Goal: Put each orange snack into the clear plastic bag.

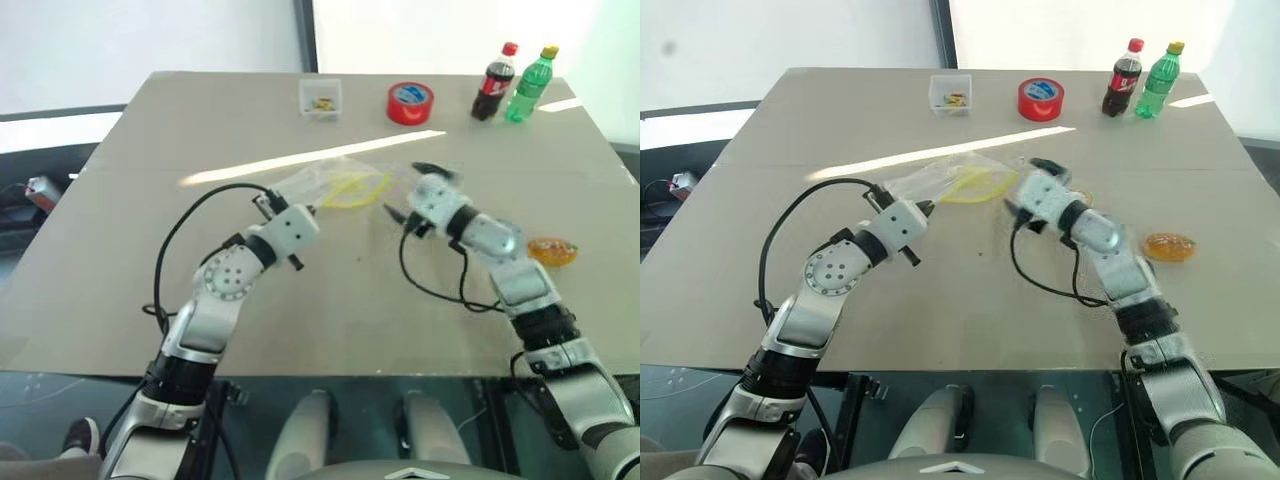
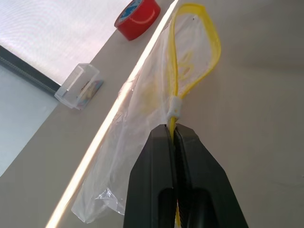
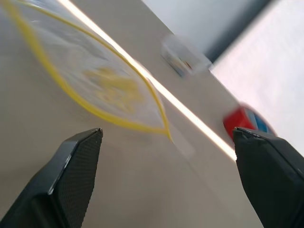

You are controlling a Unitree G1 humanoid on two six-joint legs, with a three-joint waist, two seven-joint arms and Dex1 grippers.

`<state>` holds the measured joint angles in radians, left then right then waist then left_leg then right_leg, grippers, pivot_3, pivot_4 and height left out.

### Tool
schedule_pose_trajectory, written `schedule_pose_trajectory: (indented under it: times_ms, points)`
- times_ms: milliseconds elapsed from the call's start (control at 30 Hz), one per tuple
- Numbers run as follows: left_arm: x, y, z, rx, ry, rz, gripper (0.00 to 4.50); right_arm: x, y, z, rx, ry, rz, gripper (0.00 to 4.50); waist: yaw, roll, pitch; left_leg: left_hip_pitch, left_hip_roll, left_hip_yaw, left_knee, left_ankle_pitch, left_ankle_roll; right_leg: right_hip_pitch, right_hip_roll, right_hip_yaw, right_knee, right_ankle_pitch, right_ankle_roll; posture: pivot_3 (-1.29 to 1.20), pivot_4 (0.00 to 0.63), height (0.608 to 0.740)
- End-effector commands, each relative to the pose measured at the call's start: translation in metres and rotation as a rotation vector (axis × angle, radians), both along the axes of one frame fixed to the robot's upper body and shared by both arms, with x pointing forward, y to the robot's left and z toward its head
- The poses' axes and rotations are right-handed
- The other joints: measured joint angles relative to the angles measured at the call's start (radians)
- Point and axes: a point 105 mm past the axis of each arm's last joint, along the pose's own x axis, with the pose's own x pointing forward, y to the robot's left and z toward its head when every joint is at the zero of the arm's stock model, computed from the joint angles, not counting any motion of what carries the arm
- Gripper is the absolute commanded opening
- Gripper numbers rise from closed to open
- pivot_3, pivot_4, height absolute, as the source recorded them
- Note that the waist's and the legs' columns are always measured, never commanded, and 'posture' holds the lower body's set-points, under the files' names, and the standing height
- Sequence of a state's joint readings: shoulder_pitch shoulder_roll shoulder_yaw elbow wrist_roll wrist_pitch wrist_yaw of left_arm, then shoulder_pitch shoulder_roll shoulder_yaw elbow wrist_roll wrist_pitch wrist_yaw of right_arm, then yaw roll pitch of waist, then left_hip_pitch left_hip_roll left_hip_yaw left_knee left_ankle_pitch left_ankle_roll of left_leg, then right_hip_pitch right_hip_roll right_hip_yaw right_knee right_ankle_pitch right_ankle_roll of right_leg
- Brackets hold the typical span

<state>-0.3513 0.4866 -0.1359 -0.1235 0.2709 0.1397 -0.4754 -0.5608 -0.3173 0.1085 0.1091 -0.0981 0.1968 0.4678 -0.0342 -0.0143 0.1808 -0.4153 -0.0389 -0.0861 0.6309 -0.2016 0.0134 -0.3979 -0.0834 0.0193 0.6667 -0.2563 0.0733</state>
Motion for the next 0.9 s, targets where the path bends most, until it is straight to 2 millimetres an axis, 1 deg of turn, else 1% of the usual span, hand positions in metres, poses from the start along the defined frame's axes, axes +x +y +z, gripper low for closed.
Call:
schedule_pose_trajectory:
  times_ms: [33,100,200,233,333,567,733,800,867,900]
  points:
    - [0.001,-0.004,0.011,0.001,-0.055,-0.016,0.0,-0.005,-0.017,0.013,0.246,0.098,-0.239,4.46,-0.005,0.0,0.0,0.0,0.0,0.0,0.0,0.0,0.0,0.0,0.0,0.0,0.001,0.0,0.0,0.0,0.15,0.74]
    - [0.002,-0.005,0.011,0.004,-0.057,-0.019,0.0,-0.01,-0.021,0.008,0.33,0.166,-0.349,4.46,-0.005,0.0,0.0,0.0,0.001,0.0,0.0,0.0,0.0,-0.002,0.001,0.001,0.003,0.0,0.0,0.0,0.15,0.74]
    - [0.003,-0.008,0.01,0.011,-0.06,-0.034,0.0,-0.012,-0.024,0.005,0.402,0.214,-0.468,4.46,-0.002,0.0,0.0,0.0,0.0,0.001,0.0,0.0,0.0,-0.005,0.0,0.002,0.007,0.0,0.0,0.0,0.15,0.74]
    - [0.002,-0.009,0.01,0.014,-0.059,-0.04,0.0,-0.011,-0.025,0.002,0.418,0.24,-0.496,4.46,-0.002,0.0,0.0,0.0,0.0,0.001,0.001,0.0,0.0,-0.005,0.0,0.002,0.007,0.0,0.0,0.0,0.15,0.74]
    - [0.002,-0.013,0.009,0.028,-0.062,-0.06,0.0,-0.006,-0.032,-0.008,0.391,0.262,-0.588,4.46,-0.001,0.0,0.0,0.0,-0.001,0.001,0.003,0.0,0.0,-0.004,0.0,0.002,0.009,0.0,0.0,0.0,0.15,0.74]
    - [0.004,-0.013,0.01,0.041,-0.071,-0.062,0.0,0.006,-0.029,-0.022,0.45,0.316,-0.647,4.46,-0.008,0.0,0.0,0.0,-0.001,0.002,0.003,0.0,0.0,-0.006,0.0,0.003,0.011,0.0,0.0,0.0,0.15,0.74]
    - [0.004,-0.009,0.01,0.038,-0.07,-0.042,0.0,0.012,-0.016,-0.028,0.478,0.354,-0.589,4.46,-0.007,0.0,0.0,0.0,-0.001,0.003,0.003,0.0,0.0,-0.006,0.0,0.004,0.011,0.0,0.0,0.0,0.15,0.74]
    - [0.004,-0.009,0.009,0.038,-0.069,-0.041,0.0,0.014,-0.015,-0.032,0.47,0.358,-0.589,4.46,-0.007,0.0,0.0,0.0,-0.001,0.003,0.003,0.0,0.0,-0.006,0.0,0.004,0.011,0.0,0.0,0.0,0.15,0.74]
    - [0.004,-0.009,0.01,0.04,-0.07,-0.04,0.0,0.018,-0.017,-0.032,0.454,0.339,-0.594,3.94,-0.007,0.0,0.0,0.0,-0.001,0.003,0.003,0.0,0.0,-0.006,0.0,0.004,0.011,0.0,0.0,0.0,0.15,0.74]
    - [0.004,-0.008,0.01,0.041,-0.07,-0.039,0.0,0.019,-0.017,-0.031,0.448,0.329,-0.594,3.56,-0.007,0.0,0.0,0.0,-0.001,0.003,0.003,0.0,0.0,-0.006,0.001,0.004,0.011,0.0,0.0,0.0,0.15,0.74]
